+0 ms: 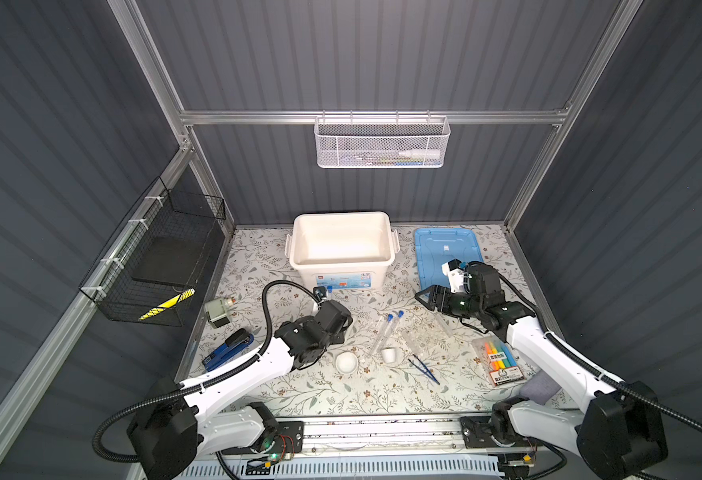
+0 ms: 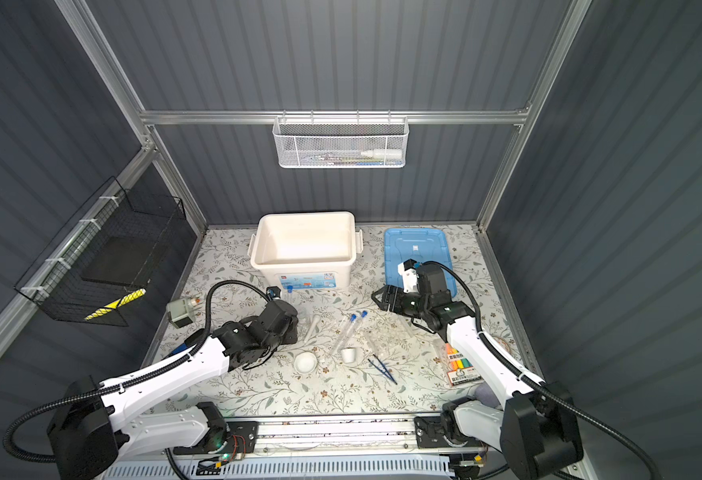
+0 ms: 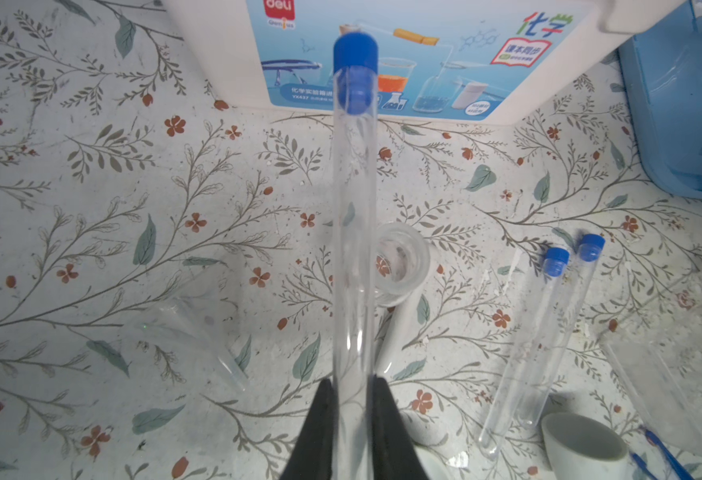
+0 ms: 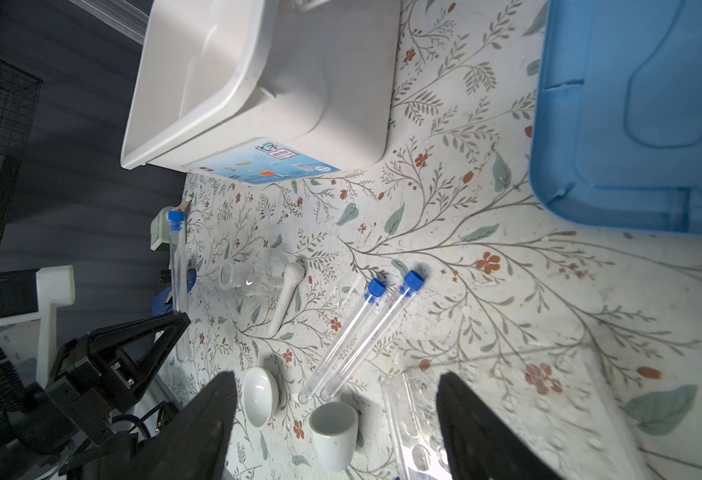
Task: Organize the chemistry lab equipment
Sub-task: 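Lift the test tube upright with the left gripper while the right gripper approaches it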
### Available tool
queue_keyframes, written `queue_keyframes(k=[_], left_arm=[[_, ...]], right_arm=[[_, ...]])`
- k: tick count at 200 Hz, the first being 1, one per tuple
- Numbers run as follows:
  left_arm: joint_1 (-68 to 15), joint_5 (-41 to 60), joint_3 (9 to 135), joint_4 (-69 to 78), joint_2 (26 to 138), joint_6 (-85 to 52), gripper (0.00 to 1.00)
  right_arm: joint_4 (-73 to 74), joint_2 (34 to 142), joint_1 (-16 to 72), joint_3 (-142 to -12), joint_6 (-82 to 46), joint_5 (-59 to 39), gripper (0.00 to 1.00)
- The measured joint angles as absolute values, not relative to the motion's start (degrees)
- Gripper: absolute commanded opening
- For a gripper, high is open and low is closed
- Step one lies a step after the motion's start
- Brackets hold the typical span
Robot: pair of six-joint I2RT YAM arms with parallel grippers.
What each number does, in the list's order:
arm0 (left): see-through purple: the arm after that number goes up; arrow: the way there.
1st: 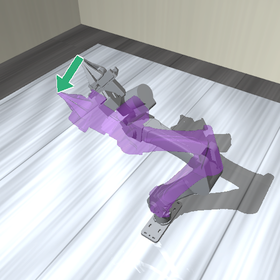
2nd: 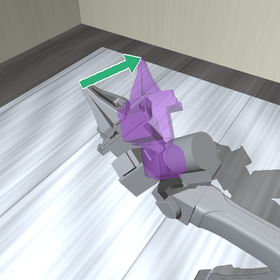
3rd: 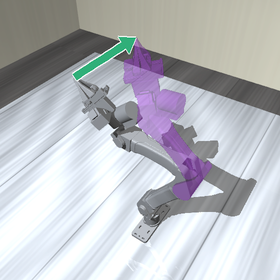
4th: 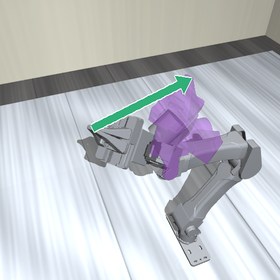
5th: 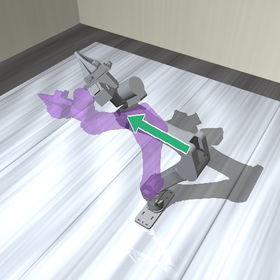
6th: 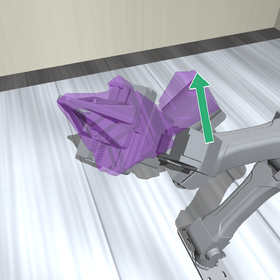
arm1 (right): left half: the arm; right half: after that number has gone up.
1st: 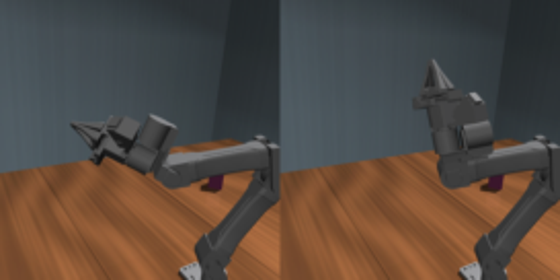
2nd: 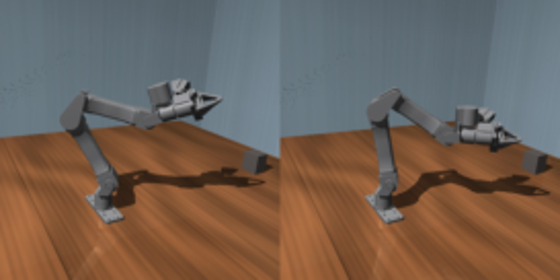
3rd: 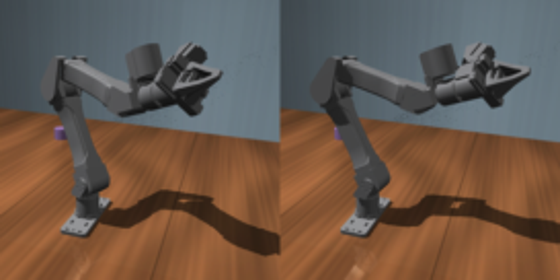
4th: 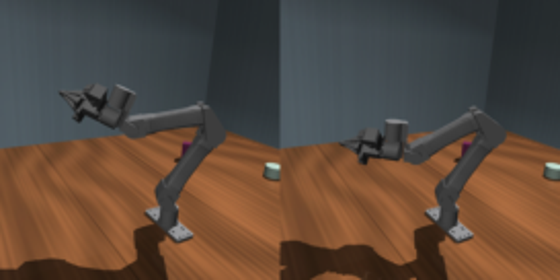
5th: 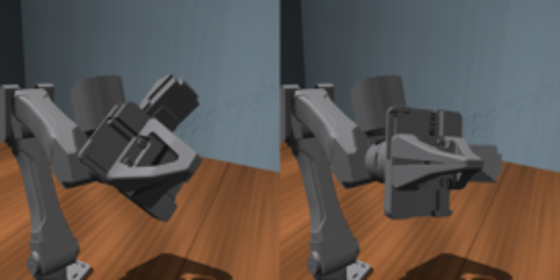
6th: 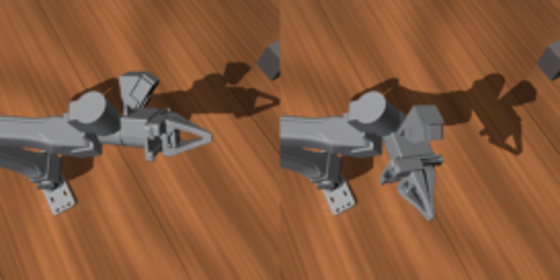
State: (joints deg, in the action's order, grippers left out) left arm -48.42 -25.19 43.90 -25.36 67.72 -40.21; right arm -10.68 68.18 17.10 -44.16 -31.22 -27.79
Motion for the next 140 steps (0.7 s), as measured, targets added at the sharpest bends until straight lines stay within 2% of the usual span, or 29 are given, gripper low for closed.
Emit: queue_keyframes(k=[59, 140], left_arm=[[-49.5, -21.1, 43.9, -20.1, 67.7, -34.3, 0.04], [-51.4, -13.1, 44.1, -12.6, 71.9, -28.0, 0.05]], right_arm=[[-7.3, 70.1, 18.0, -44.2, -33.5, -31.3, 0.77], [0.1, 73.9, 18.2, -44.2, -39.7, -36.8, 0.69]])
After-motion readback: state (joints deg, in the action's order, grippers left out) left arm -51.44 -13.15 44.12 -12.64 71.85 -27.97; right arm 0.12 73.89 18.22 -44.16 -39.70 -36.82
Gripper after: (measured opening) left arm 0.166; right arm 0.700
